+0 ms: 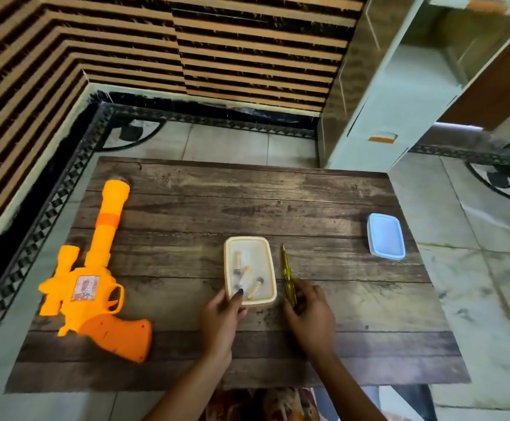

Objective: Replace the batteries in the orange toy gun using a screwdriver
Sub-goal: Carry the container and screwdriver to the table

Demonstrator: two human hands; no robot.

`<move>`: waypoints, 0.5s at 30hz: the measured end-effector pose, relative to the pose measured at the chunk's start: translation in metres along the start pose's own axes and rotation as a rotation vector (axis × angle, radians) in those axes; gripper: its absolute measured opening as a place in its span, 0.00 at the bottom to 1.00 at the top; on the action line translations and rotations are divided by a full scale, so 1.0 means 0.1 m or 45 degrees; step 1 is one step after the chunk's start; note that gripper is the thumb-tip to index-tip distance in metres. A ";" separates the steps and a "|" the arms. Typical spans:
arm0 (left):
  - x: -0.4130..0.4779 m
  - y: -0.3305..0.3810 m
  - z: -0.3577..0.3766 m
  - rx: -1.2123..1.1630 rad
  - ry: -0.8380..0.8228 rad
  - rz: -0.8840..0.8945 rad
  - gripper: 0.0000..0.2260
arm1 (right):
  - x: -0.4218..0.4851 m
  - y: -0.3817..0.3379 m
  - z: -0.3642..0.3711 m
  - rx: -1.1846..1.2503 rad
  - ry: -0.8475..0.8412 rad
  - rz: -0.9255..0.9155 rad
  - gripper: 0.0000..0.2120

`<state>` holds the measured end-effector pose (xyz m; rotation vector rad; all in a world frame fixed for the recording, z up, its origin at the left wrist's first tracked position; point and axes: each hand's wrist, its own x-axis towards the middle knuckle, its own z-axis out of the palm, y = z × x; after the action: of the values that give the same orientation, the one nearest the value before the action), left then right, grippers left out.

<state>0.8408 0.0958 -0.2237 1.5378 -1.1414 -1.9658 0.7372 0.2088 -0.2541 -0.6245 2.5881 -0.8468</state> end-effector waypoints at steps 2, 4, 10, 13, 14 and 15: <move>0.00 -0.04 0.00 0.040 0.026 0.053 0.14 | -0.04 0.00 0.05 -0.039 0.048 -0.015 0.21; 0.00 -0.07 -0.02 0.056 0.027 0.086 0.14 | -0.09 0.00 0.11 -0.056 0.142 -0.047 0.22; -0.07 -0.17 -0.16 -0.057 0.035 0.200 0.18 | -0.14 0.01 0.20 -0.079 0.285 -0.124 0.21; -0.16 -0.26 -0.37 -0.035 0.223 0.387 0.15 | -0.16 0.02 0.19 -0.086 0.303 -0.131 0.21; -0.19 -0.31 -0.48 0.020 0.294 0.491 0.13 | -0.17 0.03 0.20 -0.094 0.300 -0.131 0.21; -0.21 -0.33 -0.56 0.082 0.361 0.595 0.13 | -0.17 0.05 0.21 -0.100 0.302 -0.132 0.20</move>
<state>0.9057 0.1106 -0.2401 1.3692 -1.3052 -1.3724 0.7597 0.2107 -0.2700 -0.7257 2.8345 -0.9036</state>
